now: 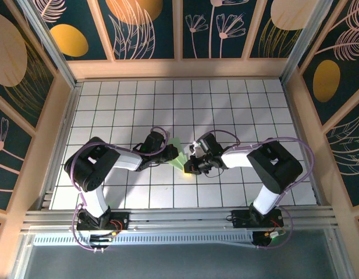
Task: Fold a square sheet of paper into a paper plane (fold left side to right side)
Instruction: Fourth fold the wing at the center of the table.
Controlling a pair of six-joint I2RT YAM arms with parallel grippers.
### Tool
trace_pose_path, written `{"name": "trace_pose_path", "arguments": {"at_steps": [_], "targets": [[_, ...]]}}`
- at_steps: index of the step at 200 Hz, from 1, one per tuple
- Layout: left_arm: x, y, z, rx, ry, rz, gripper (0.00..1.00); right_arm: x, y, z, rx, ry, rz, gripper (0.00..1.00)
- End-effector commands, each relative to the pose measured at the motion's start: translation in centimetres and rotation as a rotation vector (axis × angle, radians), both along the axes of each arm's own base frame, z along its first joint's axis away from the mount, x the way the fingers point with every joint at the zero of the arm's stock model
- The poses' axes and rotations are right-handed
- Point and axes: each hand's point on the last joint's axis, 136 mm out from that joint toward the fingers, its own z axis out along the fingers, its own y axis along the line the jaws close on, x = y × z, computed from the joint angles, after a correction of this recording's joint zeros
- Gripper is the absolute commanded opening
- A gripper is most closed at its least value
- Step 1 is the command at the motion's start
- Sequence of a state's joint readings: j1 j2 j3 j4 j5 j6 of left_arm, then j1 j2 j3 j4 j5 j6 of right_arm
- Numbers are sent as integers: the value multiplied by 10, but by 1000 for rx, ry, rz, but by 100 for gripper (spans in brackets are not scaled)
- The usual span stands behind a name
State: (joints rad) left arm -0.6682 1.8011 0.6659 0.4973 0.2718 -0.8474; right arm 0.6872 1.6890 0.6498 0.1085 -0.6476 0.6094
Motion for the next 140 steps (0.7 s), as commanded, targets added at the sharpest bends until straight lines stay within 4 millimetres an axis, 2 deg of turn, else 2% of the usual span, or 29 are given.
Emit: {"name": "trace_pose_path", "arguments": {"at_steps": [1, 96, 122, 140], "targets": [[-18, 29, -39, 142, 117, 55, 0, -28, -24, -22, -107, 108, -12, 0], [-15, 26, -34, 130, 100, 42, 0, -44, -40, -25, -126, 118, -25, 0], [-13, 18, -25, 90, 83, 26, 0, -30, -39, 0, -95, 30, -13, 0], [-8, 5, -7, 14, 56, 3, 1, -12, -37, 25, -56, -58, -8, 0]]}}
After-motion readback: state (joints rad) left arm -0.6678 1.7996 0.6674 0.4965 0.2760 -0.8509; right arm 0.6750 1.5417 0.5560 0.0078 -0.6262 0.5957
